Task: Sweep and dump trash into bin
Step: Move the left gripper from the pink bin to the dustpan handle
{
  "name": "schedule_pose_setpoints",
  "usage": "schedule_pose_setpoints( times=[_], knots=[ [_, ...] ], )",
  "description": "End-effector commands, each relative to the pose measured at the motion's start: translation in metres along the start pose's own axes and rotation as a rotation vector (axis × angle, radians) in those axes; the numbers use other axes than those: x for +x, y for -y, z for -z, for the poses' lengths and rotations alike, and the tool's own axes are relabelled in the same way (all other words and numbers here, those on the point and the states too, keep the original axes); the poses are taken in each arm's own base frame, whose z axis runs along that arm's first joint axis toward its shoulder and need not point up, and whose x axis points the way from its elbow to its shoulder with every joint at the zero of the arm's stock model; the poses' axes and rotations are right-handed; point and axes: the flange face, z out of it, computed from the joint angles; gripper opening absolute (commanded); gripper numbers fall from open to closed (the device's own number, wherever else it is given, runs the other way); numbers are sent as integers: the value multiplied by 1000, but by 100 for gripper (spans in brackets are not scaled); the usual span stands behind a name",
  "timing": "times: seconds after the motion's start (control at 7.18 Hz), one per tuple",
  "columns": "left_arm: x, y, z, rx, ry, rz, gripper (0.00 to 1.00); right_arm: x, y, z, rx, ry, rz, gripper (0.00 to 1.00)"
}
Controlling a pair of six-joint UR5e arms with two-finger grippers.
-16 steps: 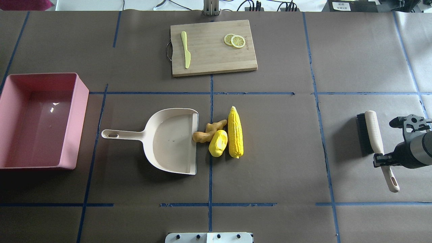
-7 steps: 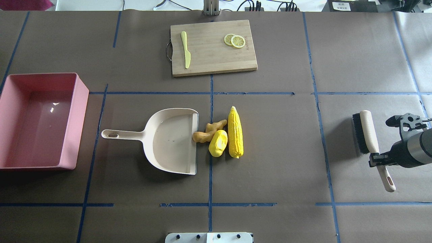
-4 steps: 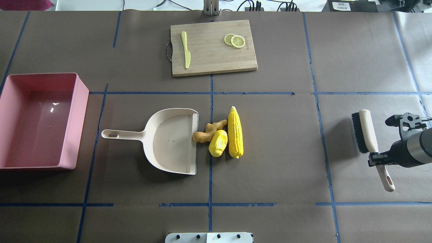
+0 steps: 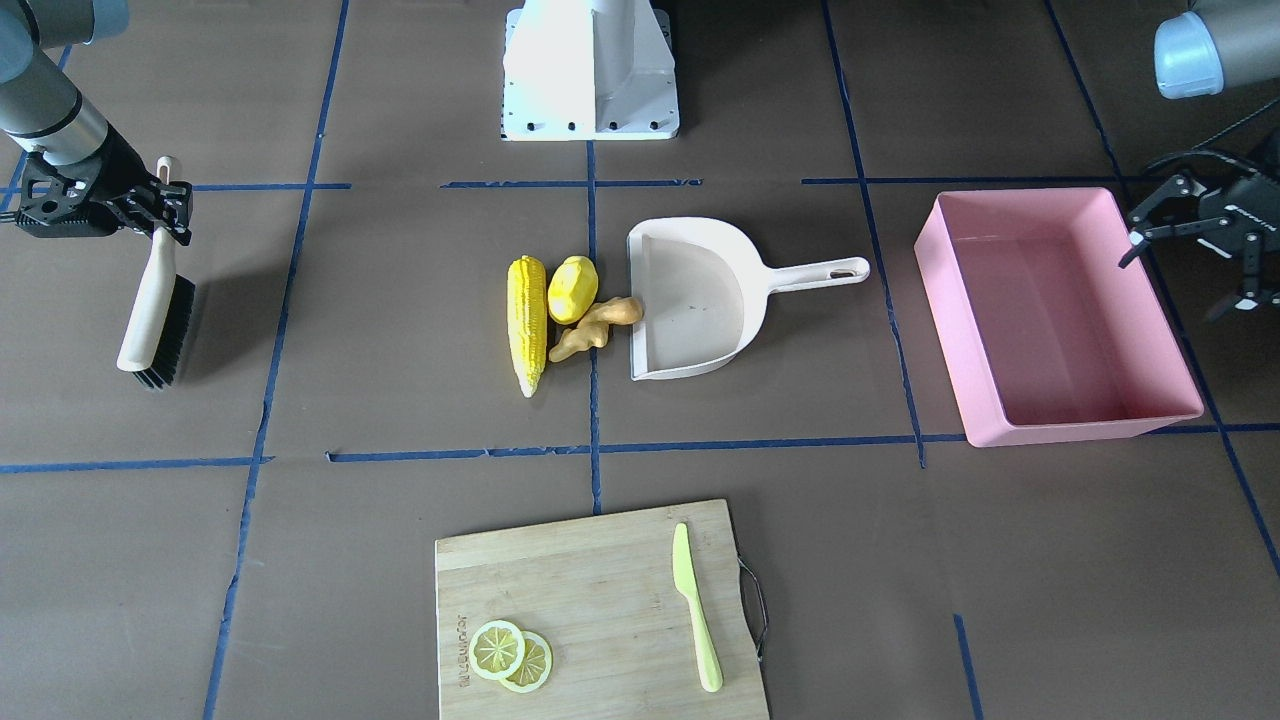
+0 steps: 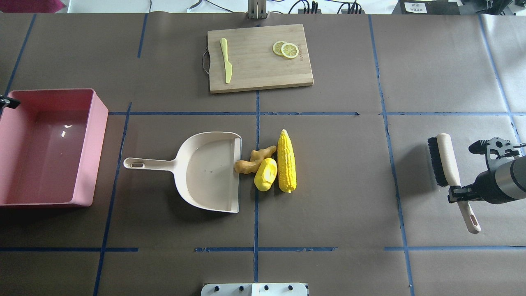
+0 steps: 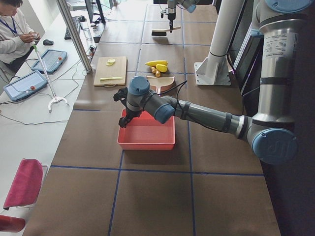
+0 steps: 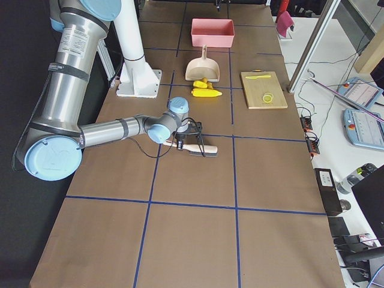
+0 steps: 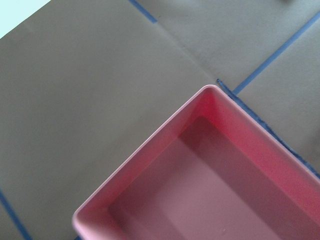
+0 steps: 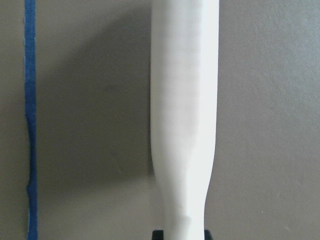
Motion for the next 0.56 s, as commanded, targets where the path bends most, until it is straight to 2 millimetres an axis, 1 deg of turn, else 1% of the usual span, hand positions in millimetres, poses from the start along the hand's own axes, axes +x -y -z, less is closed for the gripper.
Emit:
schedule_pose_setpoints(
  times=[0.0,0.14,0.28,0.42],
  knots=[
    [67,74,-21,49,-82,-93,100,0,0,0,0,0,0,0],
    [107,96,-42,48,-142,-163,100,0,0,0,-1,1,0,0],
    [143,121,-54,61,-194,-222,100,0,0,0,-1,1,0,0],
    [176,134,-68,61,-240,-270,100,0,0,0,-2,0,-1,0]
  ],
)
